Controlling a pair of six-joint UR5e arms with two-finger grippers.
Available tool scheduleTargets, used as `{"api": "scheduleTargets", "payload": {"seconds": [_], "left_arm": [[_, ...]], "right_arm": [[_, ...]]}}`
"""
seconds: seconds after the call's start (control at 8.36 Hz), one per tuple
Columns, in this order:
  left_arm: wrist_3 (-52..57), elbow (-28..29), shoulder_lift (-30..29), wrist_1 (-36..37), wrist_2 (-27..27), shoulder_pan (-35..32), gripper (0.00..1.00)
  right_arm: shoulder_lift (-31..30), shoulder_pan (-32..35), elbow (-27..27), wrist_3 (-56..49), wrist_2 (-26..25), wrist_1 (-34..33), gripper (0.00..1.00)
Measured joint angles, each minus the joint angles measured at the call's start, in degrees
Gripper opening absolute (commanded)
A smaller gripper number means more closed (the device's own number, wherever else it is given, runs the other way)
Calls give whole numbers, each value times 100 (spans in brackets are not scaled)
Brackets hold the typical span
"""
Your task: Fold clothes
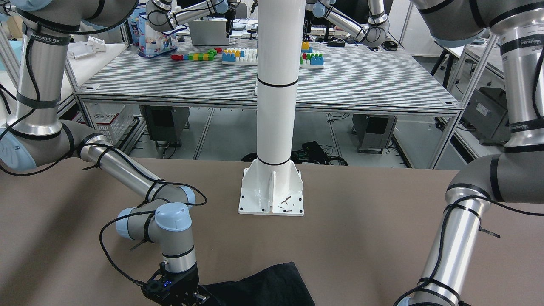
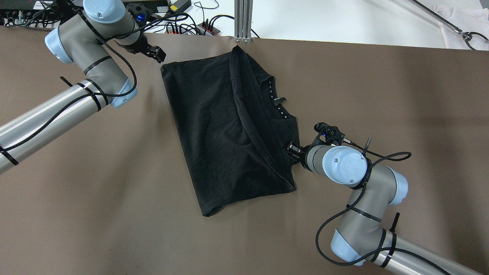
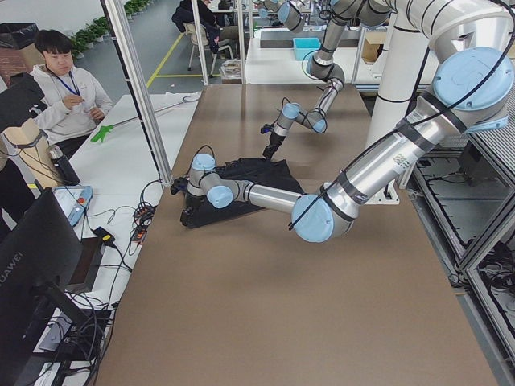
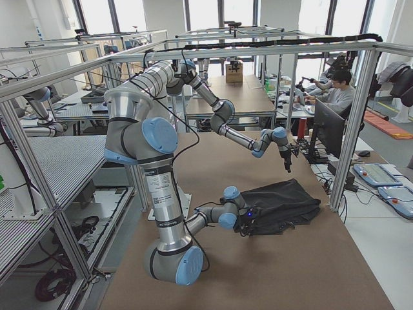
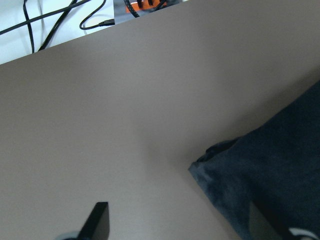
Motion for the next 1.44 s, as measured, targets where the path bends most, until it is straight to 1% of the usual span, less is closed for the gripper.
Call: {"api": "scheduleTargets", "payload": {"seconds": [0.12,0.36,0.48,0.96,1.32,1.44], "left_arm": [[-3,-1,11,-2,0,2,100],[-10,-4,35,-5,0,9,100],[-12,-3,43,-6,0,10,100],[-24,-11,45,-6,0,12,100],[-118,-67,46,2,0,29,100],[-129,-73,44,2,0,38,100]], "right_arm": [[12,-36,-6,96,-5,5,48],[22,-108,-1,172,-74,17,10],[26,-120,11,190,-97,26,0],[26,-137,138,320,-116,45,0],[-284,-161,577,331,-128,-14,0],[-381,-285,727,338,-171,-26,0]]}}
